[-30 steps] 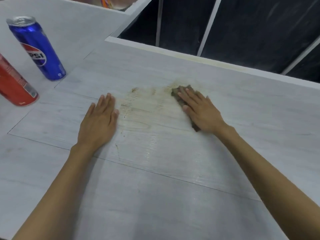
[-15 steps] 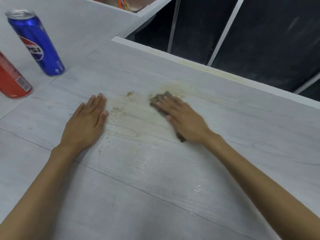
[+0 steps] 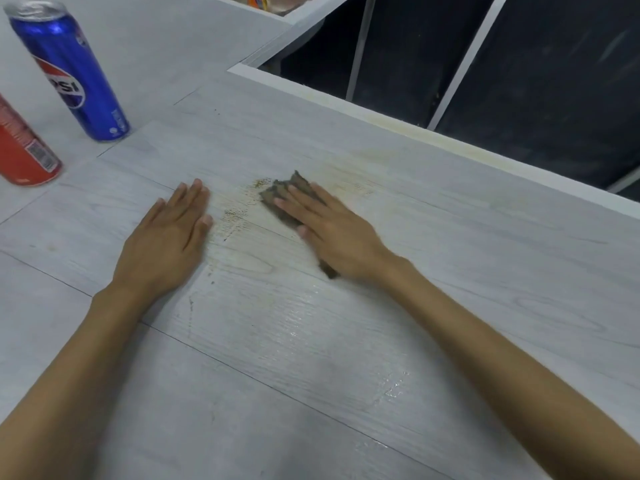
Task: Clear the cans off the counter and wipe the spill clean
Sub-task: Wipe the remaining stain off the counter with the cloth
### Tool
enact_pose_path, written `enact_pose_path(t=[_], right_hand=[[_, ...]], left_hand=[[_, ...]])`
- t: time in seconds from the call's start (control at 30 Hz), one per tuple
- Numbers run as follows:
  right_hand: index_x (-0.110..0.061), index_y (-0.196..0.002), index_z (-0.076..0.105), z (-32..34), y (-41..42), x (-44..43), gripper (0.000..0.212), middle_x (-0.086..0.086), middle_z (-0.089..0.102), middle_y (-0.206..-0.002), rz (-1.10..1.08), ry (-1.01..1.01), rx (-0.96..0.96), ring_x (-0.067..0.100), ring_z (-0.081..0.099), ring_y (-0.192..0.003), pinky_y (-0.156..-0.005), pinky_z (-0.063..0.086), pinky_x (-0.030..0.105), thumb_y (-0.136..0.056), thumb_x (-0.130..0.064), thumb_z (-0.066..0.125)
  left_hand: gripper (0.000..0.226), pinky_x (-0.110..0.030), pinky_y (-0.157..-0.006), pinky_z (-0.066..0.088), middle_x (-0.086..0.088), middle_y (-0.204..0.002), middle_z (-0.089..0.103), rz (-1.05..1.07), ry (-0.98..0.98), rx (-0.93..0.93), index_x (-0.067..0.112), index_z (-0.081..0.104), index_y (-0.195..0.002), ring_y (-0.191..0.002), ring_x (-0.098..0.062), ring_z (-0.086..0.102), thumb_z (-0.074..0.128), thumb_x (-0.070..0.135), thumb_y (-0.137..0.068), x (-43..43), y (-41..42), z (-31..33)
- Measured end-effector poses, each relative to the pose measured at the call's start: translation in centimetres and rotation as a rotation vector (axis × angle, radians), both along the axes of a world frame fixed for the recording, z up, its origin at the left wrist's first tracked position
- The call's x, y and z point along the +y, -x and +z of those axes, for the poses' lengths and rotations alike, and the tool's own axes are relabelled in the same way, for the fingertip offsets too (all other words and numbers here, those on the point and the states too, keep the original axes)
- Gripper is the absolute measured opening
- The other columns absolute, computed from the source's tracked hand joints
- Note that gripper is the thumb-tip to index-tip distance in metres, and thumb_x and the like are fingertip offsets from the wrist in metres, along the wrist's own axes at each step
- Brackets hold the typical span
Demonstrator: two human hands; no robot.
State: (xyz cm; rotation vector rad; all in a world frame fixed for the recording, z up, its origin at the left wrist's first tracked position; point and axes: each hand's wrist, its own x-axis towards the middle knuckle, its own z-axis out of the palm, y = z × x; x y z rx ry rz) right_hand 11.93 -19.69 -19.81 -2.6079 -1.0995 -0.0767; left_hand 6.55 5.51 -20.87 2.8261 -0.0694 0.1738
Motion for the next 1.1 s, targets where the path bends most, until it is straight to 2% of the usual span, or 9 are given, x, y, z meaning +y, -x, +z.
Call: enact_pose_path(t=[0.1, 0.23, 0.3, 0.37, 0.5, 0.63, 0.8, 0.97, 1.1], right_hand=[[-0.030, -0.148, 0.016, 0.7, -3.7, -5.4, 0.047, -0.007, 0.014, -0.158, -0.122, 0.035, 0.006, 0.012, 0.001, -0.146, -0.120, 0.008, 0.041, -0.101, -0.025, 0.022], [-0.019, -0.149, 0.008, 1.9, -10.1, -6.9, 0.051, 0.005, 0.006, -0.159, -0.504, 0.108, 0.091, 0.021, -0.001, -0.147, -0.118, -0.003, 0.030, -0.101, -0.016, 0.022], [-0.012, -0.149, 0.008, 1.7, -10.3, -3.4, 0.055, 0.009, 0.006, -0.158, -0.452, 0.090, 0.058, 0.024, 0.001, -0.147, -0.116, -0.008, 0.029, -0.098, -0.011, 0.028], [-0.008, -0.148, 0.016, 0.5, -8.2, 0.7, 0.058, 0.011, 0.015, -0.157, -0.218, 0.044, -0.063, 0.025, 0.008, -0.146, -0.116, -0.008, 0.033, -0.094, -0.007, 0.037], [-0.029, -0.147, 0.018, -0.7, -1.3, 1.3, 0.047, -0.004, 0.015, -0.158, -0.020, 0.017, 0.036, 0.018, 0.006, -0.147, -0.120, 0.009, 0.042, -0.101, -0.028, 0.023], [-0.034, -0.146, 0.019, 0.0, -6.2, -6.1, 0.049, -0.005, 0.017, -0.157, -0.214, 0.031, 0.024, 0.020, 0.012, -0.146, -0.120, 0.012, 0.045, -0.099, -0.024, 0.025], [-0.016, -0.146, 0.025, 1.7, -13.7, -5.6, 0.049, 0.006, 0.022, -0.155, -0.567, 0.008, 0.123, 0.030, 0.016, -0.142, -0.117, 0.012, 0.038, -0.097, -0.012, 0.028], [-0.018, -0.148, 0.020, -0.3, -6.7, 4.7, 0.048, 0.003, 0.015, -0.158, -0.109, 0.031, 0.016, 0.020, 0.006, -0.147, -0.121, 0.004, 0.037, -0.100, -0.023, 0.026], [-0.033, -0.147, 0.018, -0.3, -1.1, 1.2, 0.047, -0.008, 0.013, -0.158, 0.069, 0.005, 0.077, 0.011, 0.000, -0.146, -0.121, 0.007, 0.042, -0.100, -0.034, 0.021]], left_hand=[[0.063, -0.028, -0.117, 0.005, 0.006, -0.156, 0.012, 0.007, 0.003, 0.002, 0.018, 0.017, -0.147, -0.141, -0.002, 0.006, 0.011, 0.044, -0.090, 0.0, 0.0, 0.0], [0.063, -0.027, -0.117, 0.004, 0.006, -0.156, 0.011, 0.007, -0.006, -0.005, 0.018, 0.017, -0.147, -0.141, -0.002, 0.005, 0.010, 0.044, -0.090, 0.0, 0.1, -0.2], [0.064, -0.027, -0.117, 0.004, 0.007, -0.156, 0.010, 0.009, -0.002, 0.004, 0.019, 0.016, -0.147, -0.139, 0.001, 0.003, 0.009, 0.045, -0.090, 0.1, 0.0, -0.3], [0.064, -0.028, -0.117, 0.004, 0.008, -0.156, 0.010, 0.010, 0.008, 0.004, 0.019, 0.015, -0.147, -0.138, 0.002, 0.002, 0.009, 0.046, -0.089, 0.2, -0.1, -0.4], [0.064, -0.030, -0.118, 0.006, 0.008, -0.155, 0.010, 0.009, 0.008, -0.002, 0.019, 0.016, -0.147, -0.140, -0.001, 0.005, 0.010, 0.046, -0.090, 0.1, -0.2, -0.3], [0.064, -0.028, -0.118, 0.005, 0.008, -0.155, 0.009, 0.011, 0.010, 0.017, 0.019, 0.015, -0.147, -0.140, -0.001, 0.004, 0.009, 0.046, -0.089, 0.2, -0.2, -0.2], [0.063, -0.028, -0.118, 0.004, 0.007, -0.156, 0.009, 0.012, 0.006, 0.013, 0.019, 0.014, -0.147, -0.140, -0.001, 0.003, 0.009, 0.045, -0.090, 0.1, -0.2, -0.3], [0.063, -0.027, -0.117, 0.003, 0.008, -0.156, 0.009, 0.015, 0.013, 0.013, 0.020, 0.014, -0.147, -0.140, 0.000, 0.002, 0.009, 0.045, -0.090, 0.1, -0.1, -0.2], [0.062, -0.027, -0.117, 0.004, 0.007, -0.156, 0.010, 0.025, 0.016, 0.006, 0.019, 0.015, -0.147, -0.141, -0.001, 0.004, 0.009, 0.044, -0.090, 0.0, -0.1, -0.2]])
